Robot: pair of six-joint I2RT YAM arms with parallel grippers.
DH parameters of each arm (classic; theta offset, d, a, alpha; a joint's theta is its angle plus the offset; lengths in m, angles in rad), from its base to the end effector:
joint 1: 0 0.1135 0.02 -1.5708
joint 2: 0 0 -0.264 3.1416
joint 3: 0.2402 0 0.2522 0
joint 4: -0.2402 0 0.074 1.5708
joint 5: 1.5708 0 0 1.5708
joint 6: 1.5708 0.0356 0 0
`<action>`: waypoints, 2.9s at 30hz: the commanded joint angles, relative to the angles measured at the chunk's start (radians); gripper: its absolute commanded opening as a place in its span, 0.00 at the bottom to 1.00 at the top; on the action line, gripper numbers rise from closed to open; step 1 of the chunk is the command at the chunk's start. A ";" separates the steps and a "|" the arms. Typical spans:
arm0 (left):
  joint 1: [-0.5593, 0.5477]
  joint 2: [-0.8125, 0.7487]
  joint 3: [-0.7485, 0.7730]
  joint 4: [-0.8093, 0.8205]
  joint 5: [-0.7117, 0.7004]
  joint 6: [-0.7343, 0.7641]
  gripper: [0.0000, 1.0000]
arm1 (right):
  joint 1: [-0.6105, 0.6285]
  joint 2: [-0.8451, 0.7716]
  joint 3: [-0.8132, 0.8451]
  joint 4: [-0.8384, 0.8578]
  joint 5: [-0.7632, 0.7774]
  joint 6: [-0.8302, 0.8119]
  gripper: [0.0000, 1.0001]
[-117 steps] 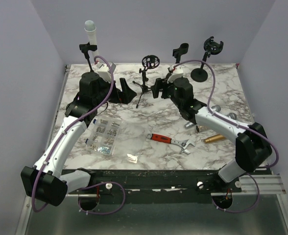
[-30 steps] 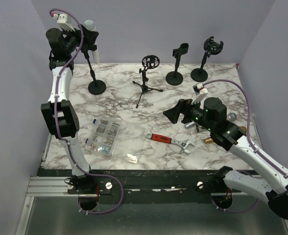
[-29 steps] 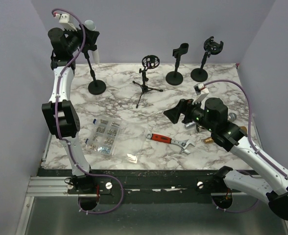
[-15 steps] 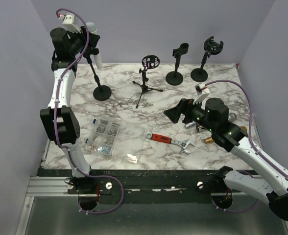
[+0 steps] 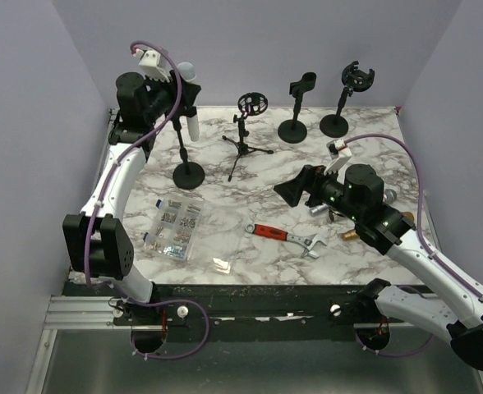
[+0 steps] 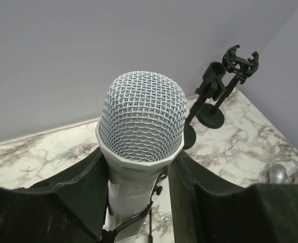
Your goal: Remove the microphone from the stand
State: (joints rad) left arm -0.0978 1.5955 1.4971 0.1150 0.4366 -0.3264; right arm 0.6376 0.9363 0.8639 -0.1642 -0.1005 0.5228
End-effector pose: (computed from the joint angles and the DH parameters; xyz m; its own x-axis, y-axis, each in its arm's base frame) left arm 0.3791 -0.0523 0.4148 -0.1476 -0.2775 -0.9493 0.4877 0.8146 -0.3139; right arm 0.1735 0.1330 0.3426 -0.4980 0.2493 -0.8305 -0.4870 0.7120 0.5058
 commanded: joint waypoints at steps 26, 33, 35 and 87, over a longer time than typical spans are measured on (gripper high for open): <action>-0.233 -0.192 -0.223 0.050 0.014 -0.138 0.00 | 0.003 0.078 -0.004 0.084 -0.062 0.023 0.91; -0.248 -0.206 -0.279 0.096 0.037 -0.187 0.00 | 0.002 0.096 -0.002 0.093 -0.075 0.029 0.90; -0.252 -0.213 -0.284 0.083 0.024 -0.179 0.00 | 0.002 0.099 -0.003 0.097 -0.075 0.032 0.90; -0.348 0.004 -0.202 0.171 0.491 -0.564 0.00 | 0.002 0.218 0.110 0.038 -0.062 -0.057 0.94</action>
State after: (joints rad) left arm -0.3965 1.6413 1.3338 0.1635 0.8124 -0.8227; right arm 0.6376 1.1030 0.9455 -0.1184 -0.1345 0.4770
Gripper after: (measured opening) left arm 0.443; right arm 0.943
